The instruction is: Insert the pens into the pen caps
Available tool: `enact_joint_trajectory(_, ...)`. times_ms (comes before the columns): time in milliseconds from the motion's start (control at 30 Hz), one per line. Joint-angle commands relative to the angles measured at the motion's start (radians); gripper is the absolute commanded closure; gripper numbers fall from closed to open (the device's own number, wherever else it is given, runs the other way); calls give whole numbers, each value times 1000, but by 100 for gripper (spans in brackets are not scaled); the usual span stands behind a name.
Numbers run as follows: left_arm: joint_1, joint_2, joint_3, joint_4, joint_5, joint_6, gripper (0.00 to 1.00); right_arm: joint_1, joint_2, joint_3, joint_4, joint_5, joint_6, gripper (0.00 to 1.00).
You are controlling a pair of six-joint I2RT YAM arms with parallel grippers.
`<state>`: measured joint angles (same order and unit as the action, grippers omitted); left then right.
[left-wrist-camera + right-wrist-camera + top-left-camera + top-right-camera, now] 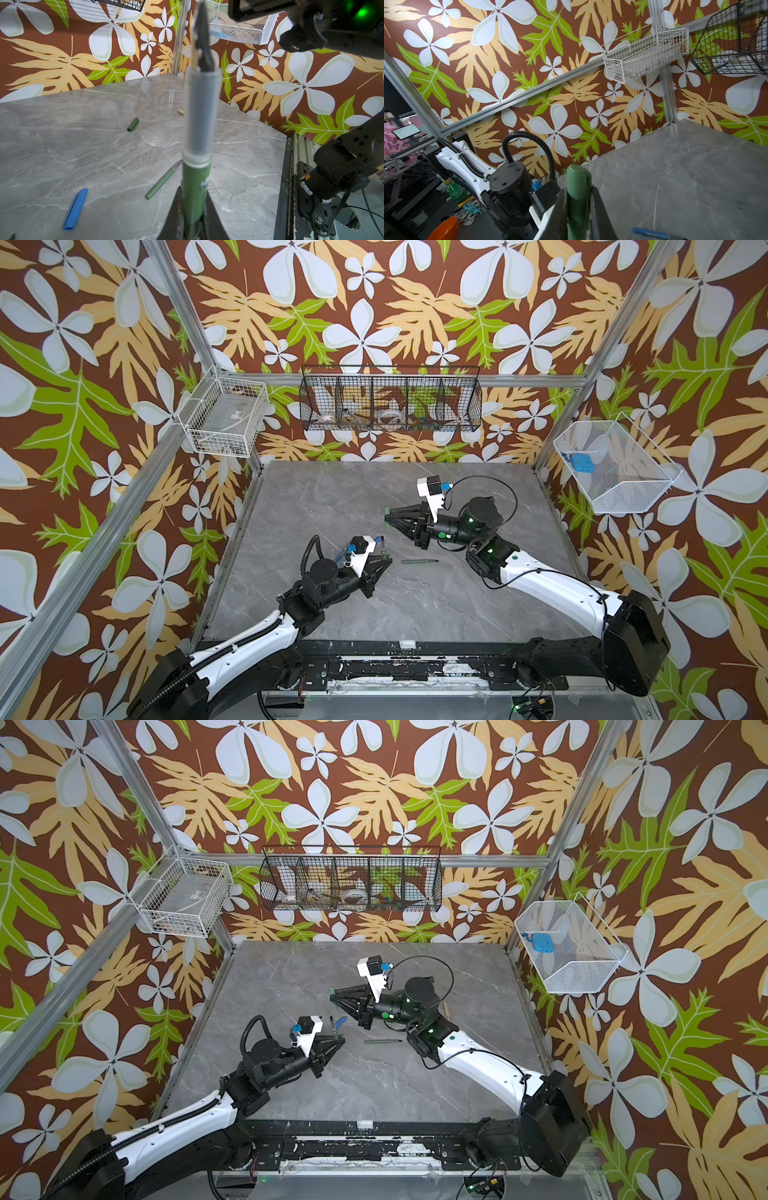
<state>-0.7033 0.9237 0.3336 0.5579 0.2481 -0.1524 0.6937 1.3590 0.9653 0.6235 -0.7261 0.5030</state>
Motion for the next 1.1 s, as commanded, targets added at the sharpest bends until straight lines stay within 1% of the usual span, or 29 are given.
enact_joint_trajectory(0,-1,1,5,41,13,-1,100,7,10,16,2,-27,-27,85)
enact_joint_trajectory(300,-1,-5,5,40,14,1,100,13,50,39,-68,-5,-82,85)
enact_joint_trajectory(1067,-1,-14,4,36,3,1,100,22,45,-3,-60,-10,-77,85)
